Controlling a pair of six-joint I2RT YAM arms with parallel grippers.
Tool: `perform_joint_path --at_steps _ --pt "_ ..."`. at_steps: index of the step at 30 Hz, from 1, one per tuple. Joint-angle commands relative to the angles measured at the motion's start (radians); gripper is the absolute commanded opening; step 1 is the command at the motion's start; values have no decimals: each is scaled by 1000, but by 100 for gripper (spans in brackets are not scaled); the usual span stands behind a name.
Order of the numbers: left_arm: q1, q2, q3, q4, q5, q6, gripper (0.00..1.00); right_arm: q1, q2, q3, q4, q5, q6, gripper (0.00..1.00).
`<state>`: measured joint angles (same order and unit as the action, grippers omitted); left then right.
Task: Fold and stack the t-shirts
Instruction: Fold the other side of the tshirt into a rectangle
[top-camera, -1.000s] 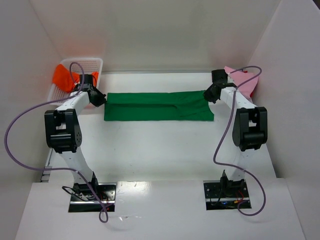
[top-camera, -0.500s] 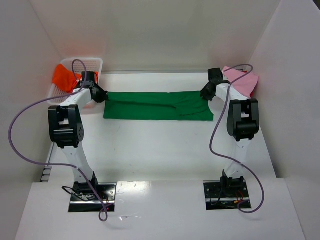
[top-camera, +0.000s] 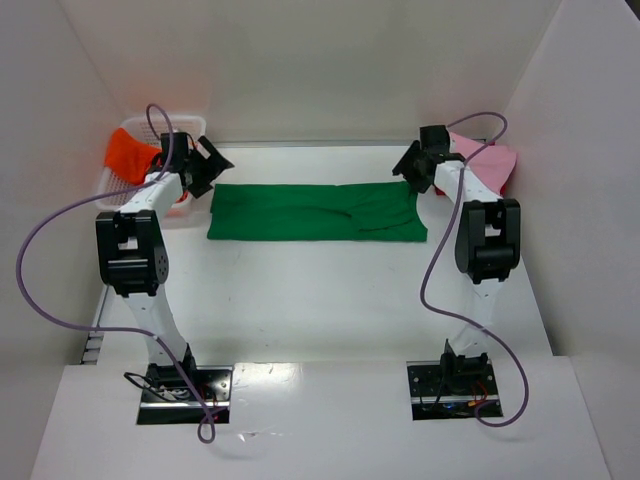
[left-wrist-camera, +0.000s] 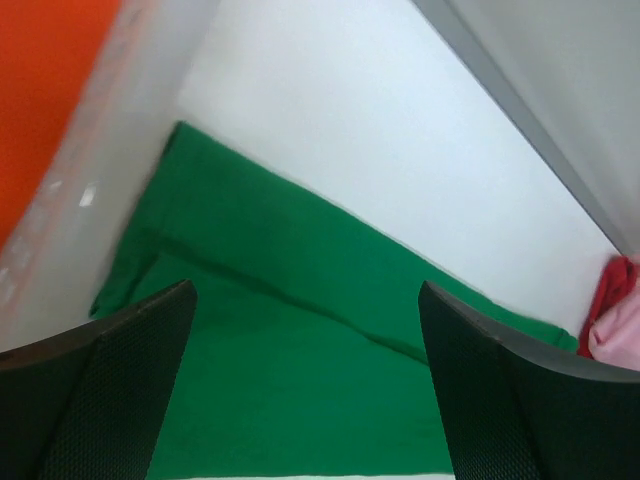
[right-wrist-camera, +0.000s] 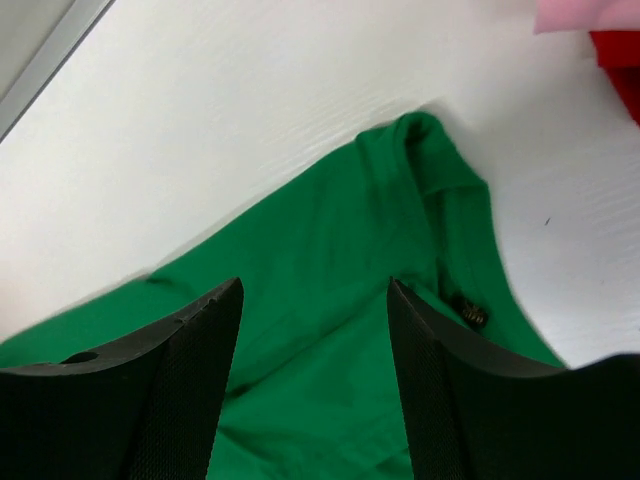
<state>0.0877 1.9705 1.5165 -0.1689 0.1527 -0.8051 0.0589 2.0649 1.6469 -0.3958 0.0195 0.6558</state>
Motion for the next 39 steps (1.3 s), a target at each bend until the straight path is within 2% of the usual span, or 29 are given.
perform_joint_path --at_steps 1,4,7,10,12,17,19,22,28,39 --pt "-40 2 90 86 183 157 99 -8 -147 -69 51 -73 -27 66" --pt "-84 73 190 3 330 330 99 -1 -216 -176 70 -93 -27 66" --pt "-141 120 290 -110 367 546 99 24 -264 -263 72 -104 -27 66" --pt "-202 133 312 -195 381 742 99 54 -281 -329 72 -126 -15 66" --pt "-231 133 312 -249 333 913 99 75 -288 -359 63 -138 -5 67" --pt "-244 133 289 -336 283 1106 99 104 -290 -404 63 -146 26 67" --pt "-244 133 265 -343 221 1191 99 104 -290 -422 63 -150 38 67" --pt "-244 133 237 -357 108 1264 99 104 -290 -446 89 -150 60 67" --pt "-244 187 226 -357 12 1374 99 113 -239 -430 71 -150 74 66" --pt "-255 231 201 -344 33 1396 99 122 -160 -378 61 -116 93 53"
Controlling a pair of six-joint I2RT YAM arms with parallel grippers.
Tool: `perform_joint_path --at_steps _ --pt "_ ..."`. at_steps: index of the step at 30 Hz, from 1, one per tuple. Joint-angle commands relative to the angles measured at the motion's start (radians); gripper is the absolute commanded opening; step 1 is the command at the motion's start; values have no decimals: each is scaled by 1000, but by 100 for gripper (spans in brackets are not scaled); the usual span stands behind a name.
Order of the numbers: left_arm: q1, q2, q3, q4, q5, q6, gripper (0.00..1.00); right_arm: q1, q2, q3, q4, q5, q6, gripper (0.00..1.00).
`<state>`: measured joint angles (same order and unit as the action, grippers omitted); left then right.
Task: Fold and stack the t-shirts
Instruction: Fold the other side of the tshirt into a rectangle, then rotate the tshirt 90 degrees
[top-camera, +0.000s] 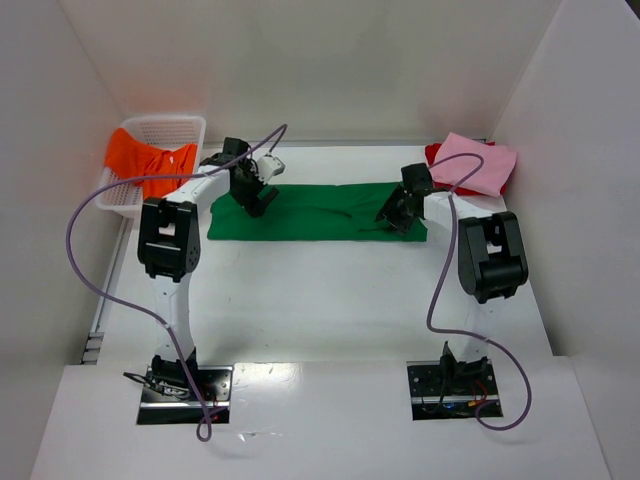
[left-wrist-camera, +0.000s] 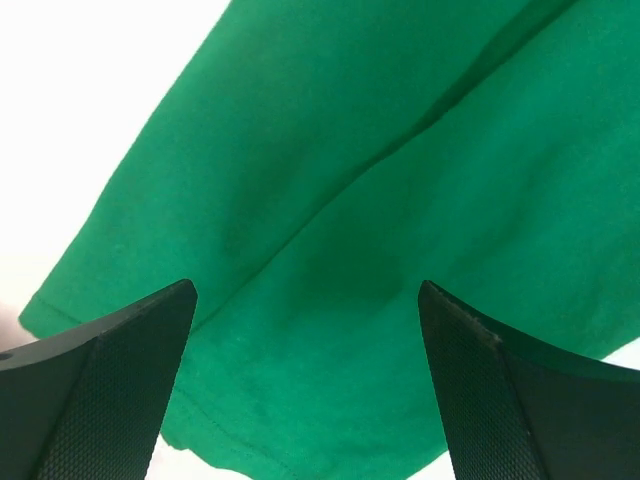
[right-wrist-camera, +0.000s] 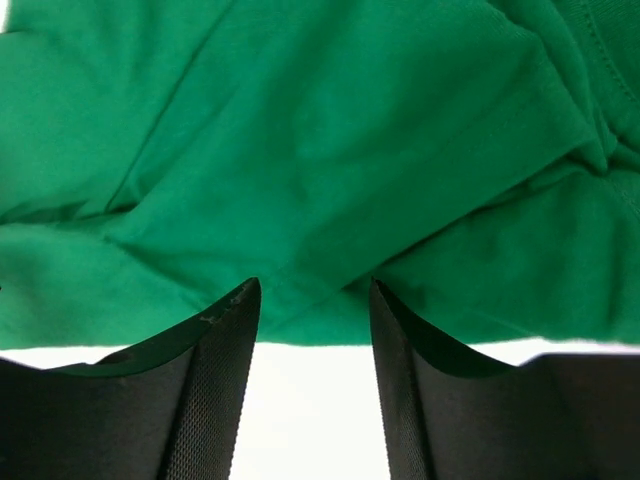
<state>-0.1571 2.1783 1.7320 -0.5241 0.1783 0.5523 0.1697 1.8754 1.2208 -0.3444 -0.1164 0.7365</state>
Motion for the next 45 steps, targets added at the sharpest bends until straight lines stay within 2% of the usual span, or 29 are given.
perform_joint_path --at_steps 1,5,8,9,11,20,29,31,34,40,45 --pt "-10 26 -22 18 7 38 99 11 34 52 10 20 15 52" --pt "-10 43 -34 18 -3 36 99 13 75 94 -1 29 21 46" --pt "-10 52 -42 18 -14 29 99 21 94 117 -10 31 21 37" --pt "-10 52 -42 18 -22 29 99 21 95 119 -10 41 21 31" --pt "-10 52 -42 18 -22 29 99 21 103 149 -19 49 21 27" --pt "-10 54 -79 -2 -49 29 99 21 122 261 -19 60 21 27" --pt "-19 52 -80 -2 -49 20 99 21 345 570 -61 46 -29 28" --pt "-19 52 -86 -2 -59 20 99 21 355 639 -85 46 -37 31" --pt "-19 52 -89 -2 -69 20 99 21 304 632 -94 85 -51 40" --pt "-26 52 -95 -2 -57 20 99 21 165 484 -105 100 -97 59" --pt "-55 52 -98 -9 -80 12 99 21 119 337 -105 75 -86 62"
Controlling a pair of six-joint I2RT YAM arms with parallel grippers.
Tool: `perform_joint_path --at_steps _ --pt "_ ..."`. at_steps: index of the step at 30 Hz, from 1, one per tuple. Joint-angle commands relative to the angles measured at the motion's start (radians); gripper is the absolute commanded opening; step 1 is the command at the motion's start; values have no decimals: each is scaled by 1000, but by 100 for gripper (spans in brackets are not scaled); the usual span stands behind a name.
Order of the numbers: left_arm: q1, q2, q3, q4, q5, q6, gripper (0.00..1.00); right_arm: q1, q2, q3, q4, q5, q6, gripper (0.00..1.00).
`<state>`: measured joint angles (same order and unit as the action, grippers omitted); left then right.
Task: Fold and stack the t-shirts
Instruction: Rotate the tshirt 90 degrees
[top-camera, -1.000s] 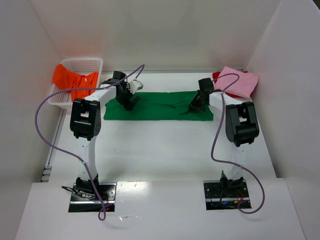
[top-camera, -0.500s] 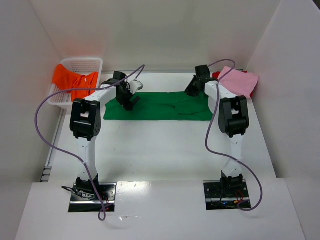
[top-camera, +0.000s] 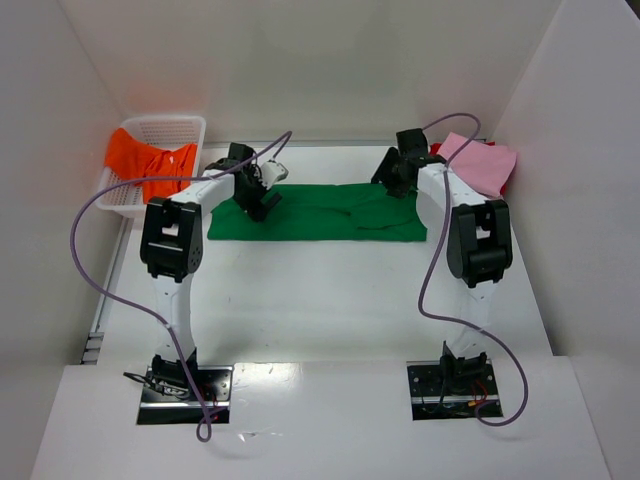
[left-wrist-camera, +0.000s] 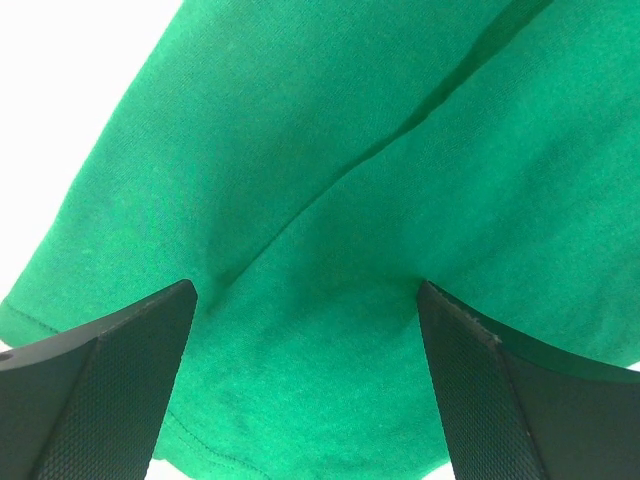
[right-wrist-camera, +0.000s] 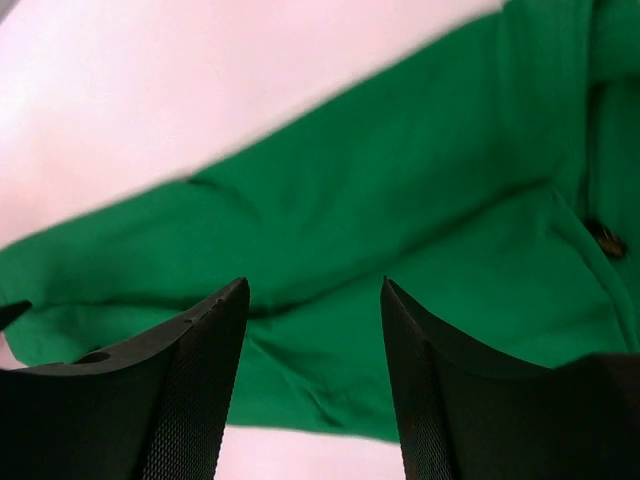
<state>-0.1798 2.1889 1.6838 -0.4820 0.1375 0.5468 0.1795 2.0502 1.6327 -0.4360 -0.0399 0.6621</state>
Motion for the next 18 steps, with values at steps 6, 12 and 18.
perform_joint_path --at_steps 6,12,18 --pt "-84 16 -41 -119 -77 3 99 11 -88 -92 -4 -11 -7 72" --pt "-155 2 -55 -164 -85 -72 99 -8 -97 -42 -41 -11 -35 79" --pt "-265 -55 -132 -178 -47 -183 99 -8 -120 -86 -55 -7 -50 82"
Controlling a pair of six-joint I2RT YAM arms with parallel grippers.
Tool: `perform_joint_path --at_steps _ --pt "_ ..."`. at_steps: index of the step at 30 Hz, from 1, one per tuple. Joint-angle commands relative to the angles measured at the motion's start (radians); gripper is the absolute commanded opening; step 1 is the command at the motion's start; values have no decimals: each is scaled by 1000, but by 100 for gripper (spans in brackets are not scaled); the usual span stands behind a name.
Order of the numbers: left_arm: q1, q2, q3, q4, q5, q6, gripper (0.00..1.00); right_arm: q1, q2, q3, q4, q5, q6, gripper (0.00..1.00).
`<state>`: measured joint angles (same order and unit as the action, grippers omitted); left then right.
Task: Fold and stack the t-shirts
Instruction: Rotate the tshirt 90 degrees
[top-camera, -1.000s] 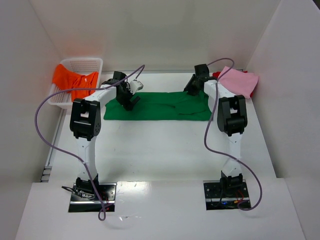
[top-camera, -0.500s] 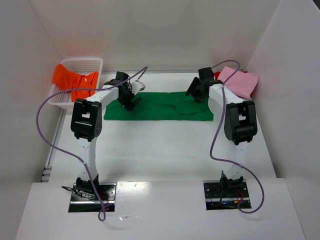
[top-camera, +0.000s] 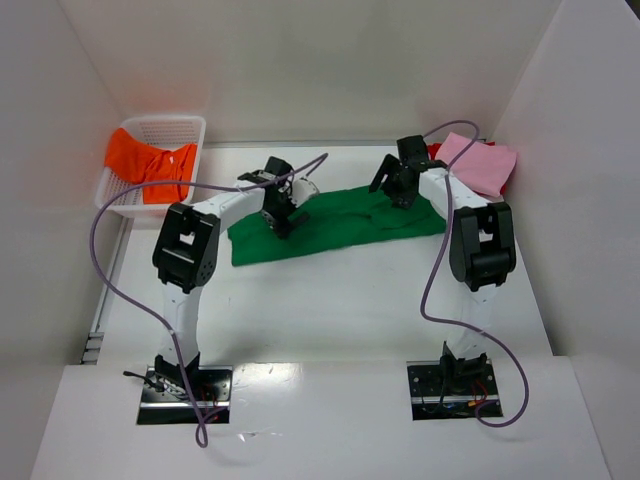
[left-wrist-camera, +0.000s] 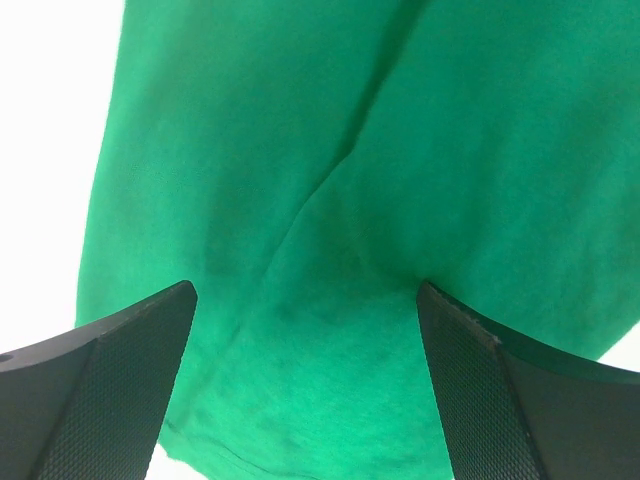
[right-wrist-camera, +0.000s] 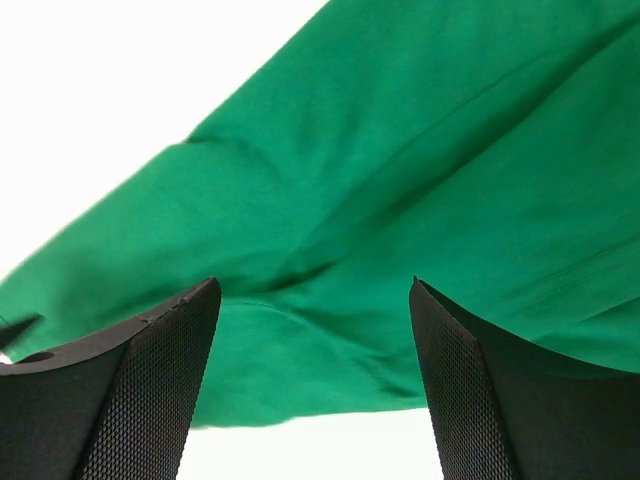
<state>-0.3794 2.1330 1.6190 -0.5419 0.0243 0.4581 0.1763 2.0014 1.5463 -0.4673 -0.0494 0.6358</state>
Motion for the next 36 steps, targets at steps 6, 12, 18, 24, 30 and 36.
perform_joint_path --at_steps 6,12,18,24,30,36 --pt "-94 28 -97 -196 193 -260 99 -4 -49 -25 -51 41 -36 83" --pt "-122 -86 -251 -145 277 -369 99 -4 -5 -22 -78 114 -42 83" --pt "-179 -163 -299 -124 332 -406 99 -4 25 -14 -76 169 -33 84" --pt "-216 -198 -373 -133 343 -406 99 17 106 47 -76 187 -33 84" --pt "-216 -246 -387 -104 404 -433 99 66 209 113 -76 187 -24 84" --pt "-236 -274 -413 -83 404 -464 99 109 284 203 -67 168 -24 84"
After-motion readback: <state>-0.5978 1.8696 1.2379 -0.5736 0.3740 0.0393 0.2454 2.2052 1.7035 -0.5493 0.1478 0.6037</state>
